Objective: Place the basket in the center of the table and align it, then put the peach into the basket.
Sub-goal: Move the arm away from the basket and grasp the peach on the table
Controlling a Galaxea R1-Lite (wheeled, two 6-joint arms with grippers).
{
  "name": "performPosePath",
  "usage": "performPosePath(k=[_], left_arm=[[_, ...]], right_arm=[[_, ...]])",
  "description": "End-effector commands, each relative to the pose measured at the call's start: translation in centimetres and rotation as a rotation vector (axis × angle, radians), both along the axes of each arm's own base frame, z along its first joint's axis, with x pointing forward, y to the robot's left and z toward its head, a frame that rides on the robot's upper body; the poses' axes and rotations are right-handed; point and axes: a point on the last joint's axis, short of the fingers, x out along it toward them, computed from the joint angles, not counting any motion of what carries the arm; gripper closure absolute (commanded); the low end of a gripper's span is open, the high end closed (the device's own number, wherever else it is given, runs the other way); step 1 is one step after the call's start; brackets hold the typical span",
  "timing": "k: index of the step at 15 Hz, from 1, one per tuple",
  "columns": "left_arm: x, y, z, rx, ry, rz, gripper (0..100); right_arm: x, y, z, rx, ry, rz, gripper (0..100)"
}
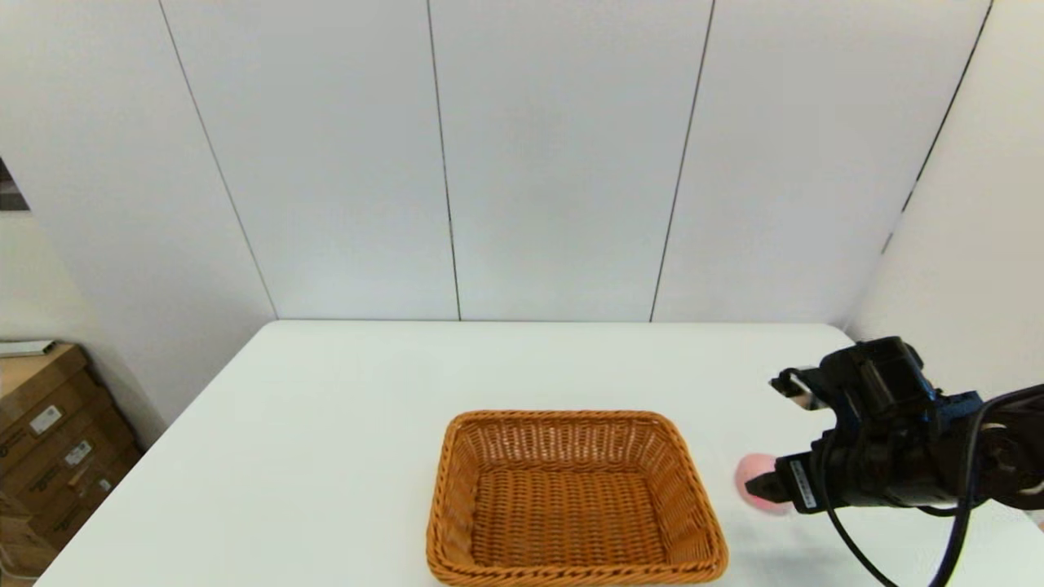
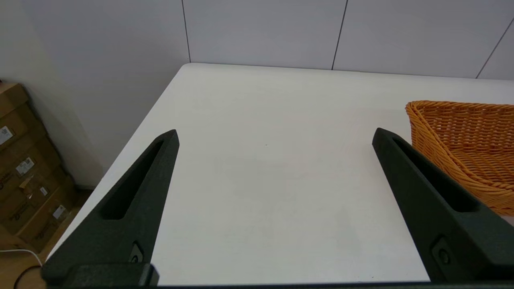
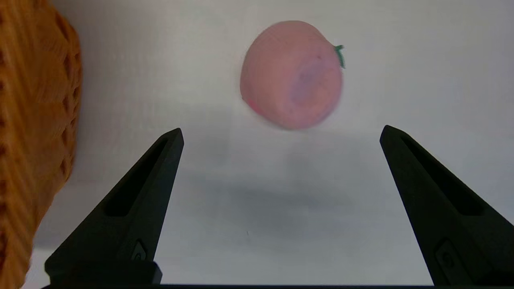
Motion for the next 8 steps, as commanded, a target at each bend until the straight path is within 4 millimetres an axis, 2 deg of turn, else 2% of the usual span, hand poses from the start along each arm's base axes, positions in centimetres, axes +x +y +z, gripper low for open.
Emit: performPosePath(k=[1,8], left_arm=[[0.0,0.0,0.0,-0.003,0.001,0.001,0],[0.0,0.0,0.0,-0.008,0.001,0.001,0]], right_arm=[[1.3,0.2,-2.2,-0.011,0.070,-0.001,0],[2.9,0.3,-3.3,-0.009,0.086,-0.021,0]])
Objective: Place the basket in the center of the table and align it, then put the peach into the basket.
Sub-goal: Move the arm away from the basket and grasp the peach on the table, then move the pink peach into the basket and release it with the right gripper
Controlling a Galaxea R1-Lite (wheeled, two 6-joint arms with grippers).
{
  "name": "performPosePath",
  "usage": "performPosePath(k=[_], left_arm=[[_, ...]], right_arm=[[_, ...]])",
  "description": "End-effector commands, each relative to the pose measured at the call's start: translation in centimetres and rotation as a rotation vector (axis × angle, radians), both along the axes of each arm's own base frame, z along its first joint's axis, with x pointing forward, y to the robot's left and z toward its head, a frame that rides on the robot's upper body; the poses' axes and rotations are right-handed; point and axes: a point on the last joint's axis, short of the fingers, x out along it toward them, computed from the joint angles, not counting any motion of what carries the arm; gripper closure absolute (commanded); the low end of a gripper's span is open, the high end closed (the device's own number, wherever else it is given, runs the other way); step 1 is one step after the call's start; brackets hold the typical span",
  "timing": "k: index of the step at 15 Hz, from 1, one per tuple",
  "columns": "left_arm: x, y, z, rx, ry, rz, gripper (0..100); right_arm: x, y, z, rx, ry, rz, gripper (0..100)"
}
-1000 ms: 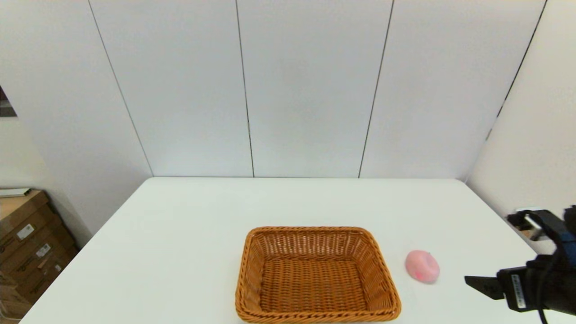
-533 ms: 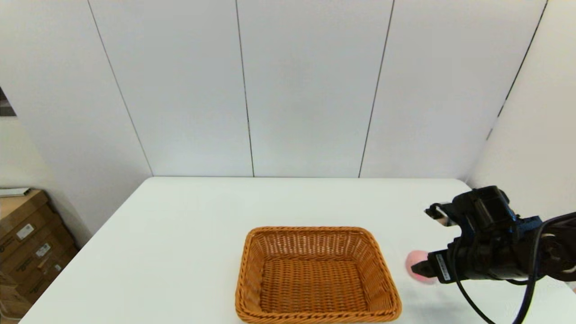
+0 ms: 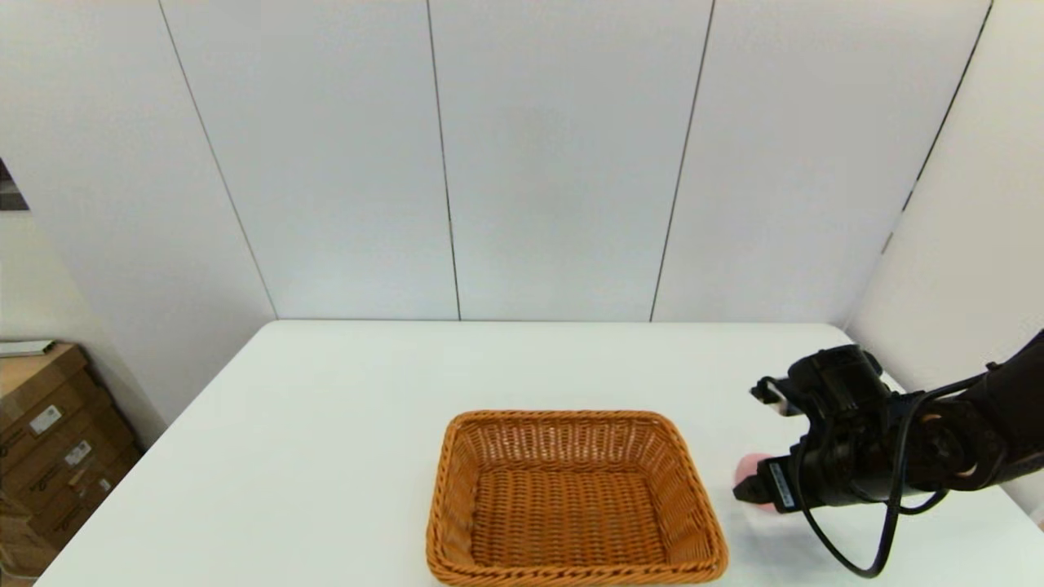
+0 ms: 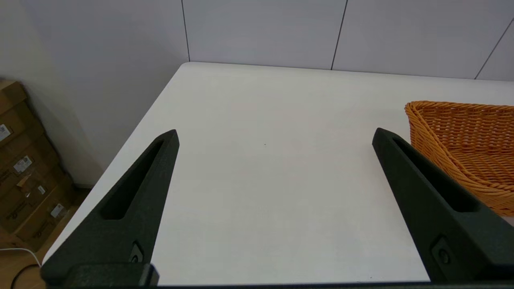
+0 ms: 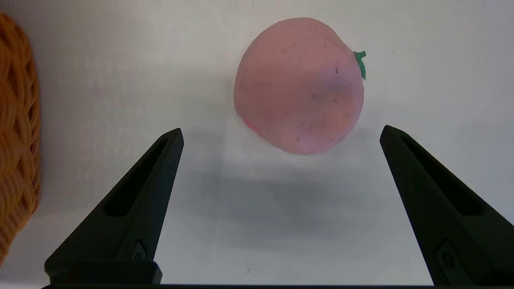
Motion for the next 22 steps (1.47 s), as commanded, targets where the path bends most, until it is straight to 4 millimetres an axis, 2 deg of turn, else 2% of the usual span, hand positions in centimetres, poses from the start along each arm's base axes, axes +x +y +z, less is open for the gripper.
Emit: performPosePath(k=[1,3,4,8,12,15,16,17,19,20,21,22], left_arm=[[0.0,0.0,0.0,-0.002,-0.001,0.001,0],[0.0,0.0,0.0,-0.002,-0.001,0.000,0],[0.0,0.0,0.0,-0.002,-0.001,0.001,0],[0.0,0.0,0.0,-0.002,-0.001,0.003,0],[0.0,0.0,0.0,-0.002,-0.001,0.003,0],[0.0,0.0,0.0,-0.002,-0.001,0.003,0],[0.0,0.0,0.0,-0.002,-0.001,0.003,0],[0.0,0.0,0.0,-0.002,-0.001,0.003,0],[0.0,0.0,0.0,-0.002,-0.001,0.001,0],[0.0,0.0,0.0,-0.002,-0.001,0.001,0],[0.0,0.0,0.0,-0.002,-0.001,0.001,0],[0.0,0.0,0.0,-0.002,-0.001,0.001,0]], right_arm=[[0.9,0.1,-0.8,-0.002,0.014,-0.001,0],[1.3,0.2,-0.9,0.006,0.010,-0.016,0],[1.4,0.2,-1.0,0.006,0.013,-0.017,100],[1.9,0.3,-1.6,0.019,-0.046,-0.022,100],[1.4,0.2,-2.2,0.031,-0.022,-0.050,100],[1.5,0.2,-1.6,0.034,-0.079,-0.063,100],[1.6,0.2,-0.6,0.036,-0.140,-0.083,100],[1.6,0.2,1.5,0.046,-0.235,-0.114,100],[0.8,0.6,7.2,0.104,-0.425,-0.113,100],[0.4,1.5,9.9,0.134,-0.518,-0.084,100],[-0.2,2.4,11.7,0.159,-0.574,-0.048,100],[-1.0,3.6,12.5,0.173,-0.583,0.001,100]])
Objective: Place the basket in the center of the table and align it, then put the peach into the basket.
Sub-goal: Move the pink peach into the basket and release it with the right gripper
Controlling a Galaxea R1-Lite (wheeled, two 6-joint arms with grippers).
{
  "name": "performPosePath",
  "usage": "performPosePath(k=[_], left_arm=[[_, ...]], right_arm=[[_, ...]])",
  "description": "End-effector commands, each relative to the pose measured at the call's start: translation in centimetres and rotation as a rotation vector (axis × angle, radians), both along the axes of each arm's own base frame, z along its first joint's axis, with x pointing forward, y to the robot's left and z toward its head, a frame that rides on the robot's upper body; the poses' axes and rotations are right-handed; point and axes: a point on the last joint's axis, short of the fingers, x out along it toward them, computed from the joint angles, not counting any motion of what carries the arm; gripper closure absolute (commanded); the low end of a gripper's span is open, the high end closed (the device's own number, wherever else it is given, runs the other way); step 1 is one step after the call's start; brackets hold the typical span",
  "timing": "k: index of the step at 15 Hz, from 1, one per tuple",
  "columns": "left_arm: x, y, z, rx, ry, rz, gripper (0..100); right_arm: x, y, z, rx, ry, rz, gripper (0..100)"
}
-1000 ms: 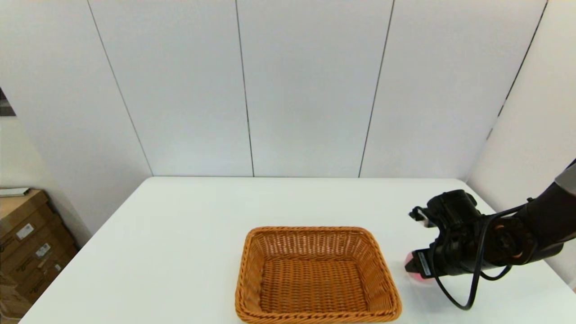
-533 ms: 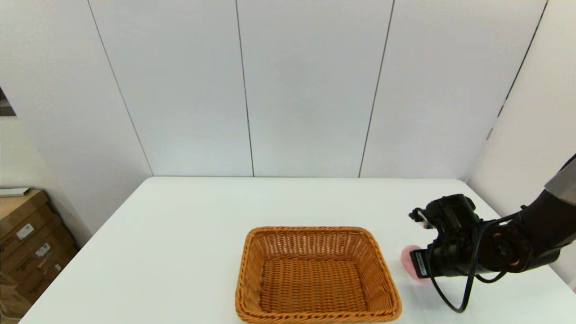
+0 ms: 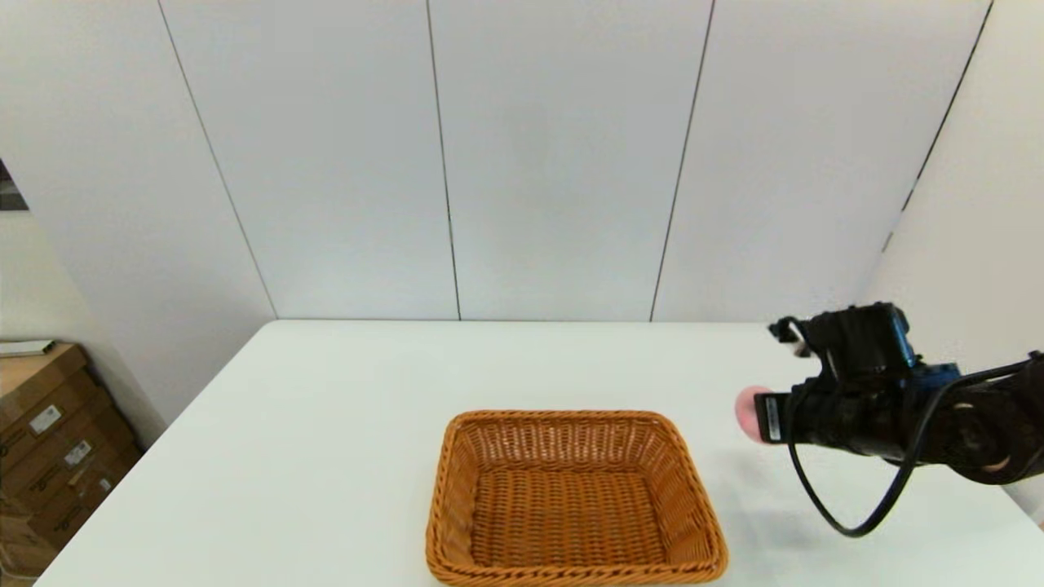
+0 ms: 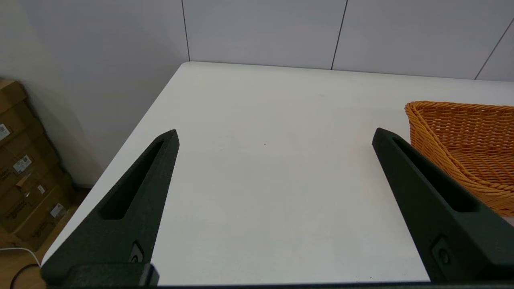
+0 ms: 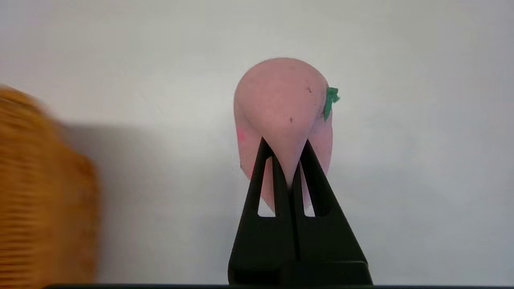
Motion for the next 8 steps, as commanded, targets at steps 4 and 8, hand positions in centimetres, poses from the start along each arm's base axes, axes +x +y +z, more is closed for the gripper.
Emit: performPosePath(k=[4,8], left_arm=[[0.0,0.0,0.0,0.001,-0.002,0.001,0],[0.0,0.0,0.0,0.001,-0.002,0.001,0]], right_arm=[[-6.1,8.9,9.4,0.112,-0.280,0.364,100],[-6.5,13.4,6.8,0.051,-0.217,0.457,100]])
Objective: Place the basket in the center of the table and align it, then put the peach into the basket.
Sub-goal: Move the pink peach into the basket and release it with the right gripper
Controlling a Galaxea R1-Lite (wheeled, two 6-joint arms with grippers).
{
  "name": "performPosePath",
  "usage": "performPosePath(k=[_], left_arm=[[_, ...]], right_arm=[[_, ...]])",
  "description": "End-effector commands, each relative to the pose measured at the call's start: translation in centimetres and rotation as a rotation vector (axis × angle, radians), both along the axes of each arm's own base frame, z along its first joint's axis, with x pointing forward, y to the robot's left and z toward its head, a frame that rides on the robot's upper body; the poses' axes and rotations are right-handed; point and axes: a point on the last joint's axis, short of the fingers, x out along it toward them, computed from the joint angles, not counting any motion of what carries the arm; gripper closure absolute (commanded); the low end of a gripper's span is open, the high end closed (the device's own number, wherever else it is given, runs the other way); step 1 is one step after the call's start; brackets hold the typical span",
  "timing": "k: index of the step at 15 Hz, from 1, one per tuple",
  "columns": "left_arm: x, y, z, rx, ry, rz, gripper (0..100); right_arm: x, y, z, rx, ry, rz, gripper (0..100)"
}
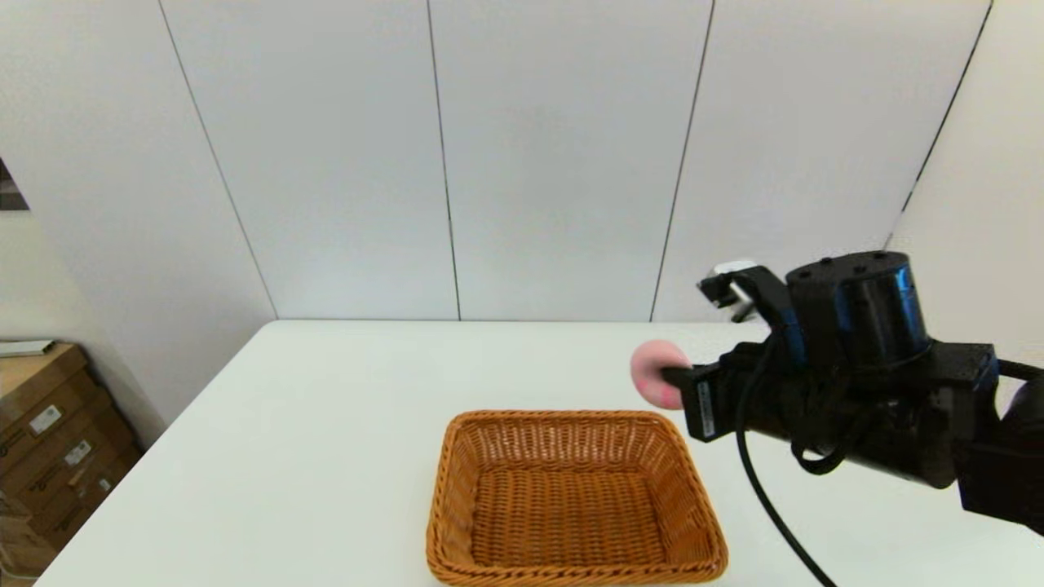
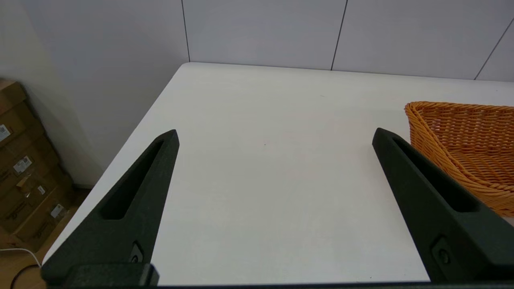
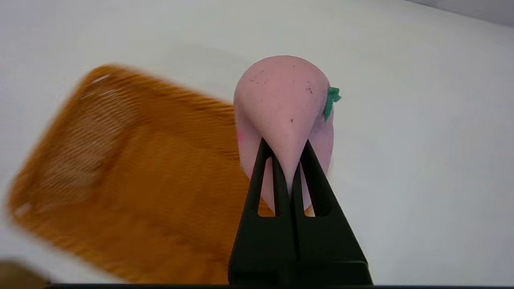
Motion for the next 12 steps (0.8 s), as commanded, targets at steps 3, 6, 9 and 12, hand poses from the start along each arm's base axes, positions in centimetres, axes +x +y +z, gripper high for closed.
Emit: performPosePath(k=[3,6,9,12], left_arm=[[0.0,0.0,0.0,-0.001,-0.001,0.001,0],[0.0,0.0,0.0,-0.005,-0.001,0.001,0],[0.0,0.0,0.0,-0.007,-0.001,0.001,0],[0.0,0.0,0.0,-0.007,-0.001,0.001,0]], right_arm=[[-1.1,4.9,-3.5,-0.105,0.079,0.115,100],[-0.9,5.3,-4.5,-0.129,0.100,0.108,100],[-1.1,5.1,-4.4,-0.138,0.098,0.109,100],[-1.1,5.2,-4.2,-0.121,0.094,0.105,0]])
